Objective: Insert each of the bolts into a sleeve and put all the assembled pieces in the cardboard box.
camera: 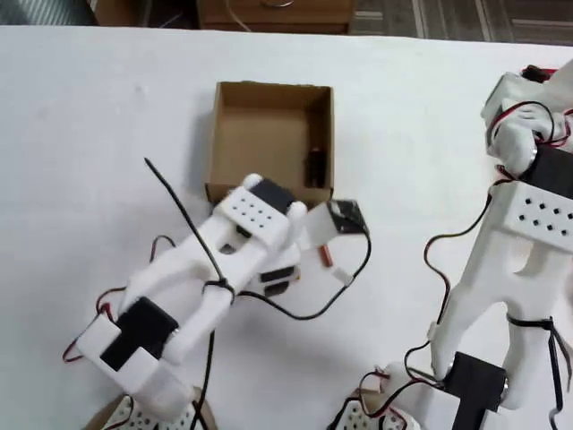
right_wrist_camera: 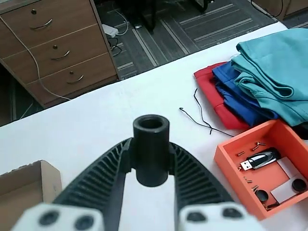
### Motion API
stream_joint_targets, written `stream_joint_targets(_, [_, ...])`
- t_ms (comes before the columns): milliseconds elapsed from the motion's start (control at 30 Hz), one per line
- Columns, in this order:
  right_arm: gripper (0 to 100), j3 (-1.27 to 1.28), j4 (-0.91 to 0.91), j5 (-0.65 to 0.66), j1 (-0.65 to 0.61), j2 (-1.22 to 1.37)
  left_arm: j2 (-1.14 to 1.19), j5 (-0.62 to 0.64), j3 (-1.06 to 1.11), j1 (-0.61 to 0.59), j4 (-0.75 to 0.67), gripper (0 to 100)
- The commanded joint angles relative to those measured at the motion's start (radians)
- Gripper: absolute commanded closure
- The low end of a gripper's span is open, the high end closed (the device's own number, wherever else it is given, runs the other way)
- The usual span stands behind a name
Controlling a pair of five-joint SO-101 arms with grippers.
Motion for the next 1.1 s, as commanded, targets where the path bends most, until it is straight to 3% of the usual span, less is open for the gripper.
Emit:
stream_joint_targets(0, [97.7, -0.055, 0.004, -0.009, 0.005, -0.004, -0.014, 0.164, 0.001, 0.011, -0.057, 85])
stream_joint_targets(233, [97.7, -0.055, 0.004, -0.009, 0.005, -0.004, -0.009, 0.646, 0.001, 0.012, -0.041, 85])
stream_joint_targets(467, [97.7, -0.055, 0.004, -0.009, 0.004, -0.004, -0.014, 0.888, 0.005, 0.009, -0.071, 85])
stream_joint_targets(633, [97.7, -0.055, 0.004, -0.009, 0.004, -0.004, -0.009, 1.266, -0.054, -0.031, -0.133, 85])
stream_joint_targets(900, [97.7, -0.055, 0.004, -0.009, 0.007, -0.004, -0.032, 1.339, -0.097, -0.034, -0.114, 85])
stream_joint_targets(1067, [97.7, -0.055, 0.004, -0.009, 0.005, -0.004, -0.028, 1.617, -0.085, -0.034, -0.109, 85])
